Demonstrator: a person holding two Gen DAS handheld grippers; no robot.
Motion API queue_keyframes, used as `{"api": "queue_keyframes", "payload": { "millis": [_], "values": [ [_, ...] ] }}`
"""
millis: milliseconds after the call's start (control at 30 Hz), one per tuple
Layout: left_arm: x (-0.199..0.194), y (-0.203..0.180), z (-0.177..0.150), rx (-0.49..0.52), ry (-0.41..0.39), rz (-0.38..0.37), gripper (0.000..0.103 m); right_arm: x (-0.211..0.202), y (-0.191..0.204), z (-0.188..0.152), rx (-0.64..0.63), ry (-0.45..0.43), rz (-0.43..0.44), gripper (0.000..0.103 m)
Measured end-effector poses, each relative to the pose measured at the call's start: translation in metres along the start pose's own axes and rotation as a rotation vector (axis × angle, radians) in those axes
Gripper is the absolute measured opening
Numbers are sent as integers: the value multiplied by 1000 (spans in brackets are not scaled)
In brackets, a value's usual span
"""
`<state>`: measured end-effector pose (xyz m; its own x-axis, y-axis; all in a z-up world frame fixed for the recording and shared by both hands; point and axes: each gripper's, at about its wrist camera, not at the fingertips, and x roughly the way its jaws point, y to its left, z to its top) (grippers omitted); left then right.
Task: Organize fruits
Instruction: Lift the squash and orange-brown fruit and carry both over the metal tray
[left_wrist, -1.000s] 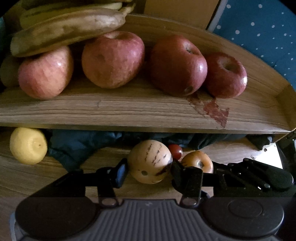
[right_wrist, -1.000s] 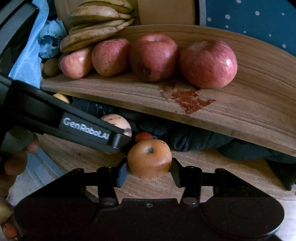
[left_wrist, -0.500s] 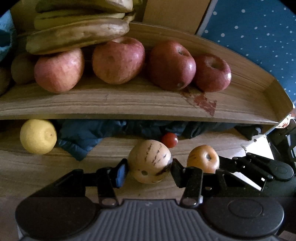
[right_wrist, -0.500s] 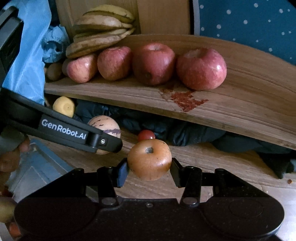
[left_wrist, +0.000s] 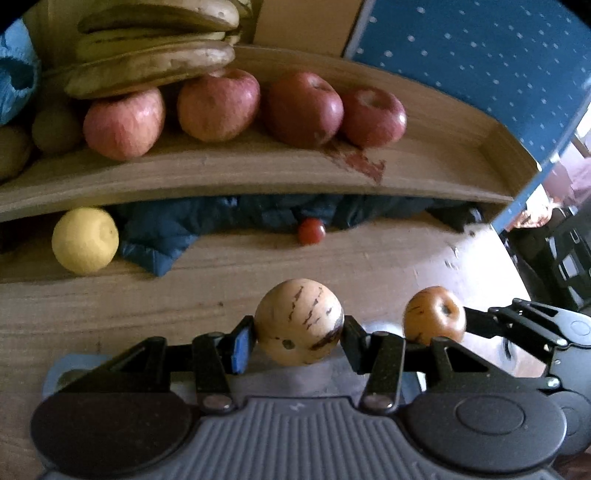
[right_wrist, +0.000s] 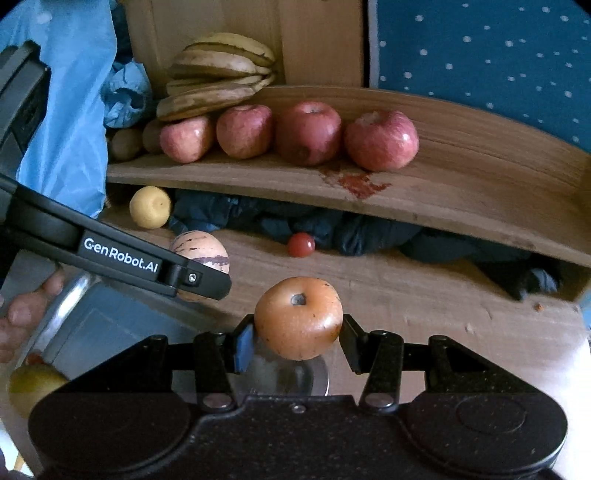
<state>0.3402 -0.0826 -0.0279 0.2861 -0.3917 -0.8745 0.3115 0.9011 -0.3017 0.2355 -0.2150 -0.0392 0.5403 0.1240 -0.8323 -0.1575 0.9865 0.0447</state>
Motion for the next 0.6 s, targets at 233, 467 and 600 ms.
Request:
{"api": "queue_keyframes", "payload": {
  "millis": [233,467,600],
  "values": [
    [-9,-3,-27,56,36,-29,54,-29,13,-32,48,14,-59,50],
    [-13,-10,-47,115,59,-54,54,-47,30,-63,89,33,-99,50],
    [-14,-14,-56,145,69,-72,54,-54,38,-74,100,44,-114,50]
  ]
}}
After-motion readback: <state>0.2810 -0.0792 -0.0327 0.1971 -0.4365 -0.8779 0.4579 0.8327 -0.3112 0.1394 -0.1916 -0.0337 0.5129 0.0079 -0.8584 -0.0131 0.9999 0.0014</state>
